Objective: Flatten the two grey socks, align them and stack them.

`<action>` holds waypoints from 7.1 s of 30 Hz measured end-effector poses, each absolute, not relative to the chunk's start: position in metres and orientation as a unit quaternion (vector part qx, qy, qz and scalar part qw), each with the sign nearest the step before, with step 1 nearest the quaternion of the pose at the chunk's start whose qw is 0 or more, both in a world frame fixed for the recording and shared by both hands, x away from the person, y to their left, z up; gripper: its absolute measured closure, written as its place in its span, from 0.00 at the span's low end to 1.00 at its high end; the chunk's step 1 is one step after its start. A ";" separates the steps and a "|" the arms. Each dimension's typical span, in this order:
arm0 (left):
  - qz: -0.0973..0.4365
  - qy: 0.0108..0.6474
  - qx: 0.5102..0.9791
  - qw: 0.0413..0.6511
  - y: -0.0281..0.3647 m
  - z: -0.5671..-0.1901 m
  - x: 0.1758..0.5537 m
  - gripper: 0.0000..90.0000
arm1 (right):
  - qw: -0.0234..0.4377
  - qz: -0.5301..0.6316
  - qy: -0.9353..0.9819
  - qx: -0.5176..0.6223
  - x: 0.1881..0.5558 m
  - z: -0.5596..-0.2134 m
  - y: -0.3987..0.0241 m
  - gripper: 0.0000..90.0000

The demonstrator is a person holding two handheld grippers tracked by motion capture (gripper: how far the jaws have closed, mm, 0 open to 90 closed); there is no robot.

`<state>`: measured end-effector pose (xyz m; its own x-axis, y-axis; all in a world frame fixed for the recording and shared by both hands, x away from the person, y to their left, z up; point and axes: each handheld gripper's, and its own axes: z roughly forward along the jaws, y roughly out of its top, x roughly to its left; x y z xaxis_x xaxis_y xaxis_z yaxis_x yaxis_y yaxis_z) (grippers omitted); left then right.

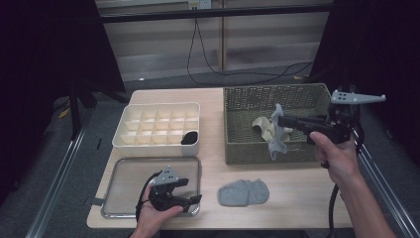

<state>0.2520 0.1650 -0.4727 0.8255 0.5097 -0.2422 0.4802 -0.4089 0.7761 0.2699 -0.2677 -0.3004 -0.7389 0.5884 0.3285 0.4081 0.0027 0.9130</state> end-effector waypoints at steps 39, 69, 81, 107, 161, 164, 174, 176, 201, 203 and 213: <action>-0.036 0.184 0.893 0.409 0.081 -0.497 0.251 0.88 | -0.021 0.529 0.757 0.384 0.253 -0.443 -0.224 0.95; -0.043 0.180 0.897 0.401 0.079 -0.498 0.252 0.86 | -0.059 0.471 0.810 0.344 0.269 -0.480 -0.155 0.90; -0.044 0.192 0.884 0.425 0.090 -0.485 0.250 0.83 | -0.039 0.473 0.802 0.361 0.265 -0.471 -0.176 0.87; -0.039 0.225 0.884 0.408 0.080 -0.491 0.305 0.62 | -0.013 0.432 0.805 0.406 0.255 -0.481 -0.228 0.73; -0.046 0.219 0.870 0.440 0.094 -0.475 0.303 1.00 | -0.005 0.456 0.781 0.427 0.277 -0.468 -0.252 0.99; -0.061 0.209 0.872 0.439 0.088 -0.478 0.303 1.00 | -0.004 0.446 0.786 0.428 0.279 -0.471 -0.252 0.99; -0.080 0.179 0.900 0.390 0.049 -0.496 0.283 0.99 | -0.001 0.451 0.785 0.426 0.283 -0.469 -0.251 0.99; -0.080 0.170 0.903 0.386 0.047 -0.498 0.280 0.99 | -0.004 0.452 0.785 0.423 0.282 -0.469 -0.251 0.99; -0.056 0.206 0.881 0.422 0.073 -0.484 0.310 0.79 | -0.011 0.450 0.788 0.421 0.271 -0.473 -0.249 0.99; -0.057 0.218 0.879 0.421 0.073 -0.486 0.317 0.79 | -0.011 0.450 0.788 0.420 0.271 -0.474 -0.249 0.99; -0.087 0.185 0.868 0.452 0.058 -0.471 0.308 0.88 | -0.006 0.458 0.783 0.421 0.275 -0.469 -0.249 0.99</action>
